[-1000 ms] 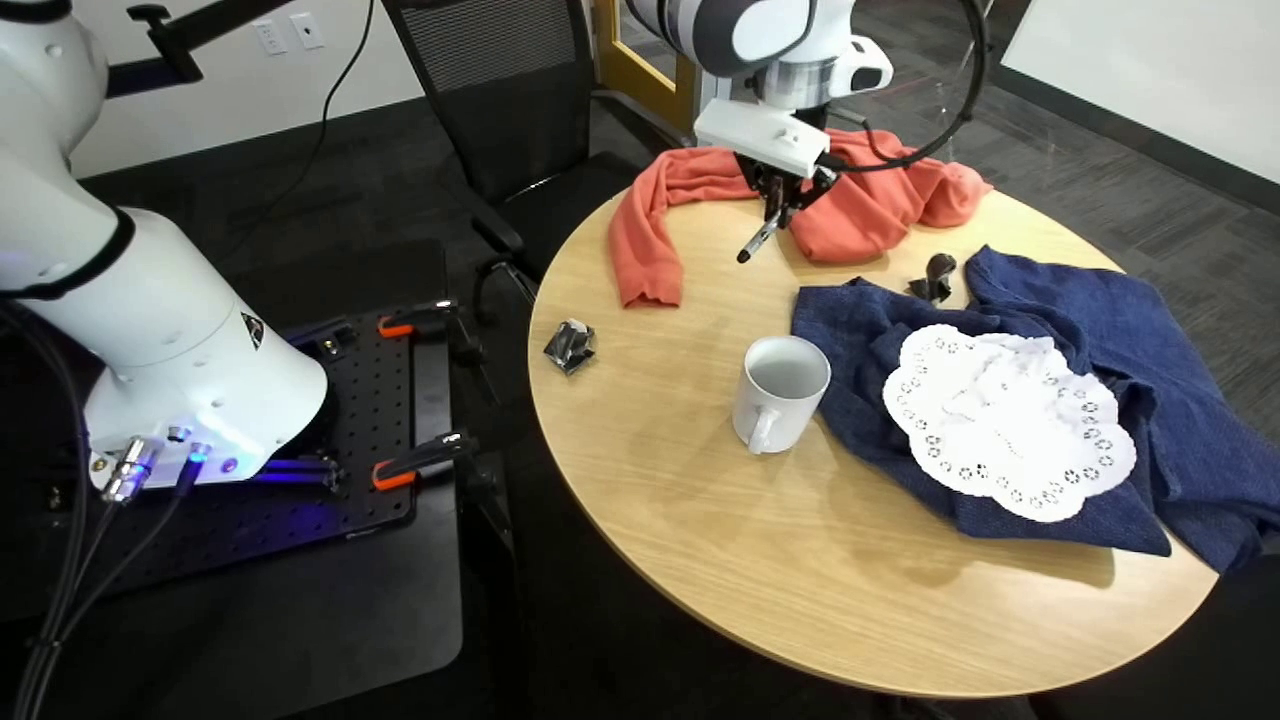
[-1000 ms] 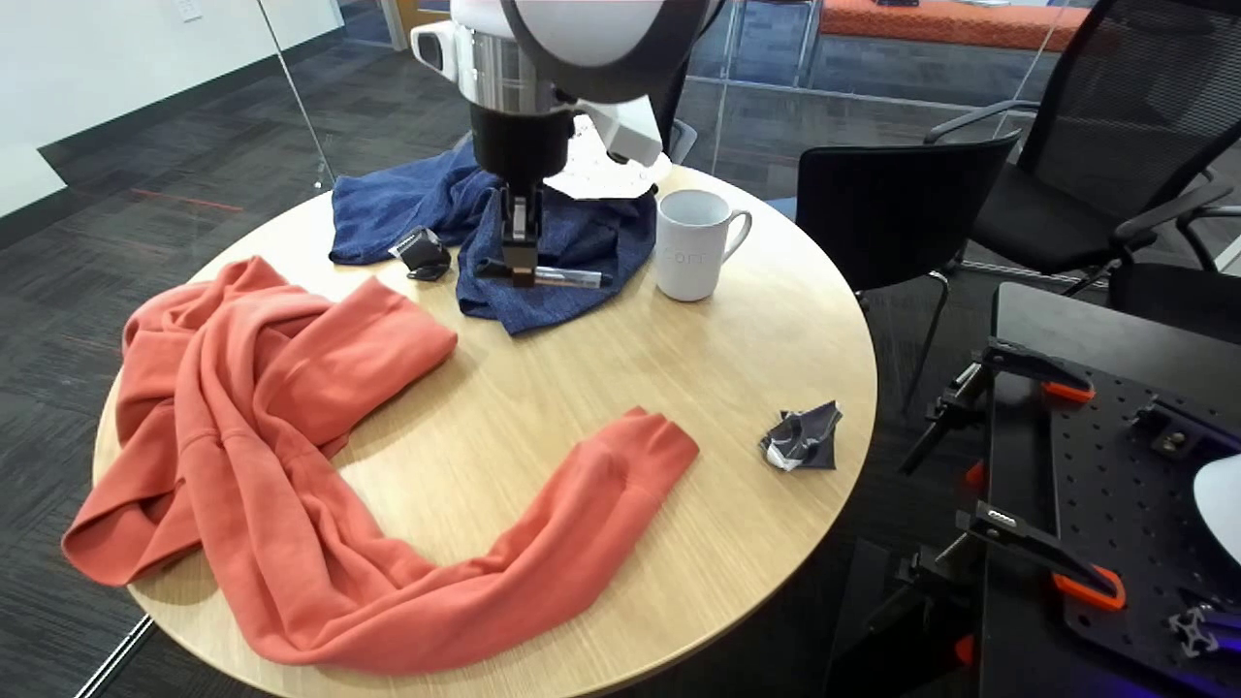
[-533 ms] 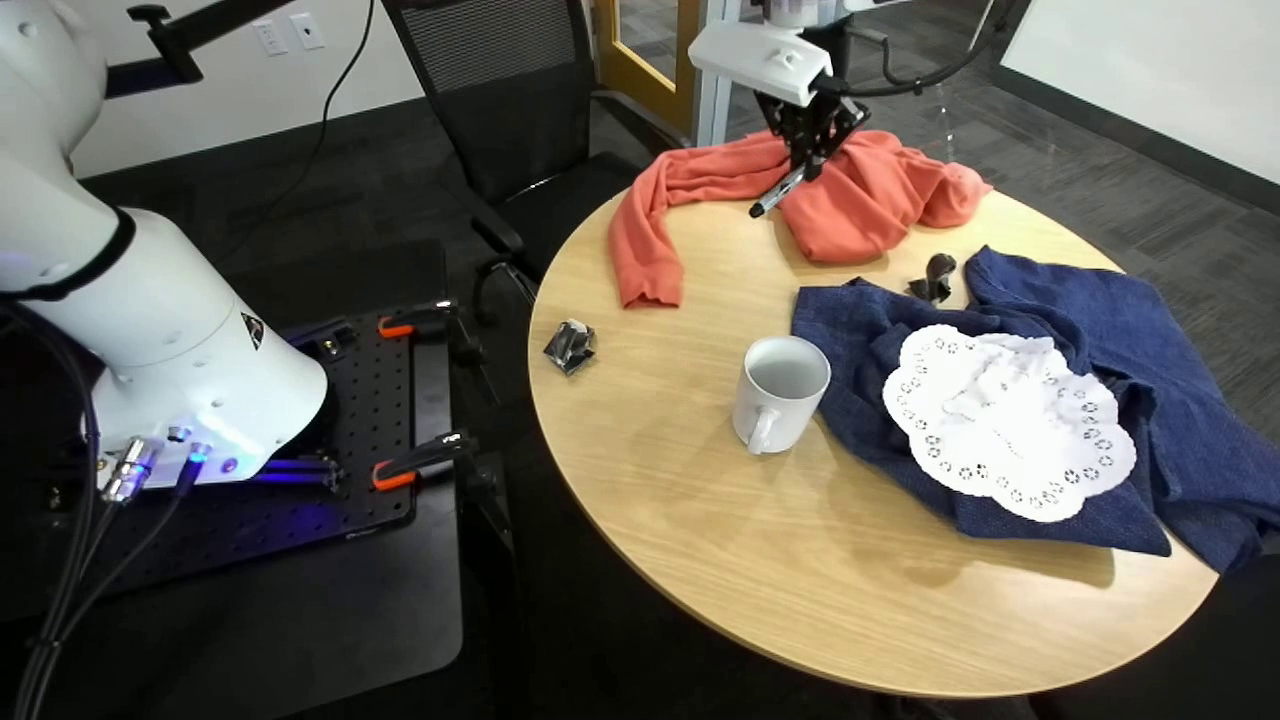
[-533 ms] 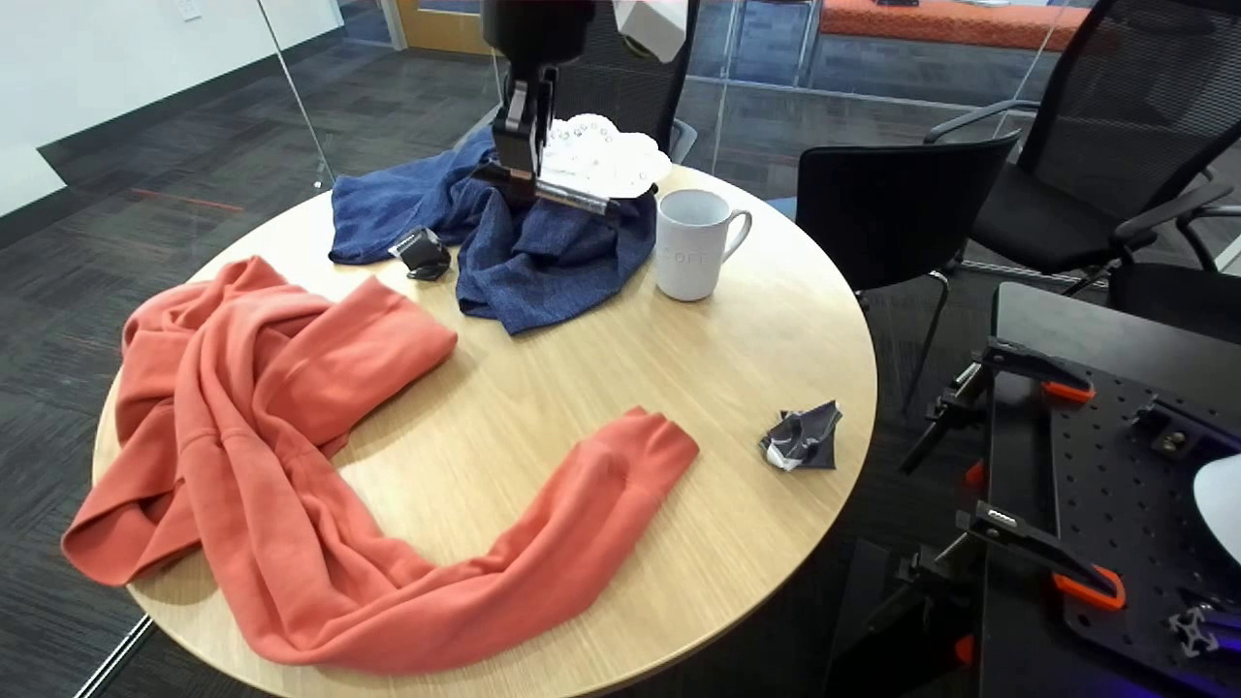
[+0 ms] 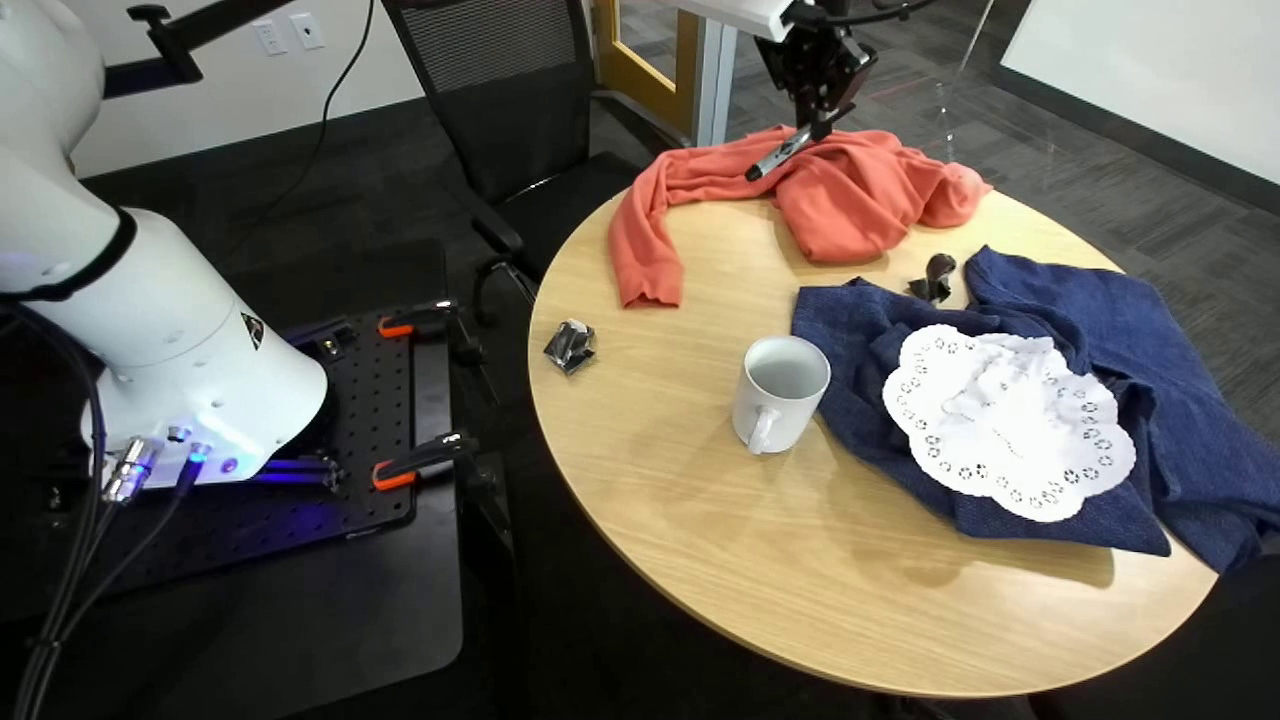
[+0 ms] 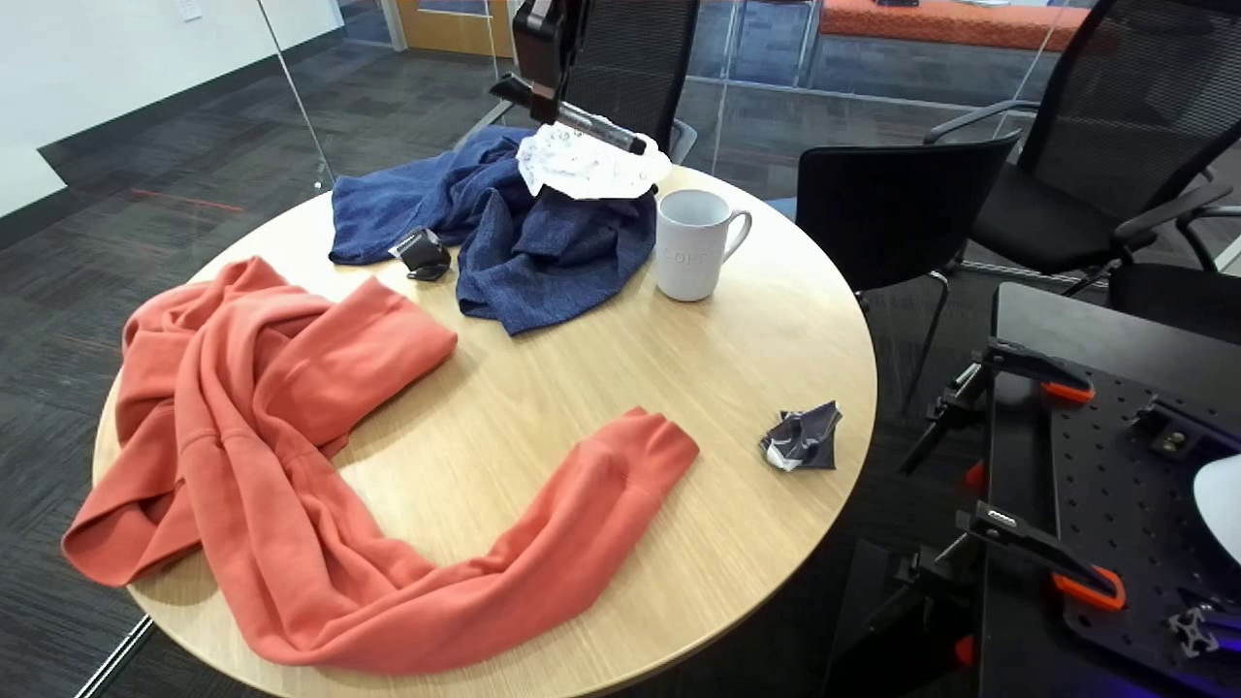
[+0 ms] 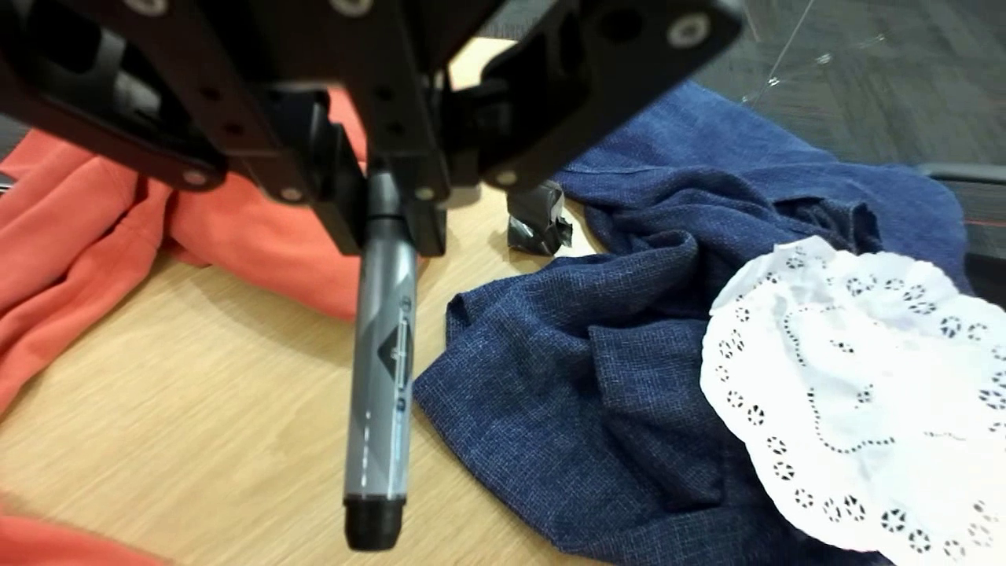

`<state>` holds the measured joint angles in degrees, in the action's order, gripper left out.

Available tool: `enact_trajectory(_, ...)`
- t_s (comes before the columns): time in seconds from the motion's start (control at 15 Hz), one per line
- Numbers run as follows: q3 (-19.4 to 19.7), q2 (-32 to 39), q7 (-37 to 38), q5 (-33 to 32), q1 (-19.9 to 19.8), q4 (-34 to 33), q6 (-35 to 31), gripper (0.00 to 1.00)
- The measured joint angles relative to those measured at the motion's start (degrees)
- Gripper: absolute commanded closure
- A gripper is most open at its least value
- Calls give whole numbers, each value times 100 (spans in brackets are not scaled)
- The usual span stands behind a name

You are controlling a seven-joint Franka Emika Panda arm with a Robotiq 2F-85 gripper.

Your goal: Put the marker in the mug

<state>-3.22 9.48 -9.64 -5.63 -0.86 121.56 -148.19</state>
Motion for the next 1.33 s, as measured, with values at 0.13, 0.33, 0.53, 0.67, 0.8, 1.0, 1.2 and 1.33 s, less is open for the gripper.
enact_trajectory(0.13,0,-142,0,1,6,109,0,81)
enact_trajectory(0.33,-1,-176,0,1,10,147,0,81)
enact_trajectory(0.53,0,-176,0,1,11,153,0,95)
enact_trajectory(0.67,1,-163,-1,0,11,152,0,95)
enact_trajectory(0.8,27,-140,60,-29,11,152,-22,95)
enact_trajectory(1.0,143,-117,604,-351,24,152,-139,95)
enact_trajectory(1.2,343,-80,1460,-969,104,152,-297,95)
enact_trajectory(1.33,502,-50,2154,-1506,189,152,-365,95)
